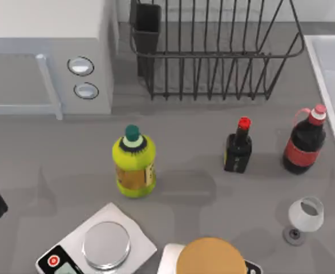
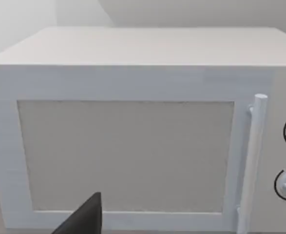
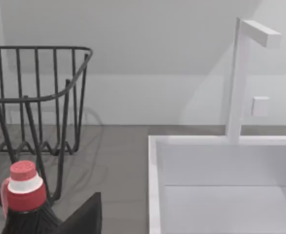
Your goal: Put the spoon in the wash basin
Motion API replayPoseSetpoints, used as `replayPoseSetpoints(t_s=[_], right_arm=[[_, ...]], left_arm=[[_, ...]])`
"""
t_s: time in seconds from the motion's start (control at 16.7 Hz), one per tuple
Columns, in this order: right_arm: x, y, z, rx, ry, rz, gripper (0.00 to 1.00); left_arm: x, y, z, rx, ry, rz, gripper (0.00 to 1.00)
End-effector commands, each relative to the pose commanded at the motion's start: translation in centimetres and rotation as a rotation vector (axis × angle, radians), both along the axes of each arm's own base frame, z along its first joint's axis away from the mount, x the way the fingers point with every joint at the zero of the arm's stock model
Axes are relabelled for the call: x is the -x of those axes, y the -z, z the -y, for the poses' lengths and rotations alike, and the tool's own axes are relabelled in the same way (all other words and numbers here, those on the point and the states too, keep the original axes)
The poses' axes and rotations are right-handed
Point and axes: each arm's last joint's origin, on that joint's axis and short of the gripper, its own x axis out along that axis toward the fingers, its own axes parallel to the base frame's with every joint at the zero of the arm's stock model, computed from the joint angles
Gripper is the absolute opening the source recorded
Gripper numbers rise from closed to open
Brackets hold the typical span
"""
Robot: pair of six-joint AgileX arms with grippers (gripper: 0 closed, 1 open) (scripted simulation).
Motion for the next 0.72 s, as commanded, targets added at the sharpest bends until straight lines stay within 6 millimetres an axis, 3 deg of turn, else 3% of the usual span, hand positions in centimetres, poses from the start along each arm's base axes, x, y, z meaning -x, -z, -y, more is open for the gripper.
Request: replayPoseSetpoints(t_s=[0.36, 0.72], right_arm=[[-0.2, -1.2, 0.6, -0.023, 0.048, -0.125, 1.0], [-2.3, -2.8, 2.9, -0.175, 0.207, -0.676, 1.0]], left_arm=[[0.0, 0.0, 0.0, 0.0, 0.0, 0.0, 1.0], [0.0, 0.0, 0.0, 0.0, 0.0, 0.0, 1.0]])
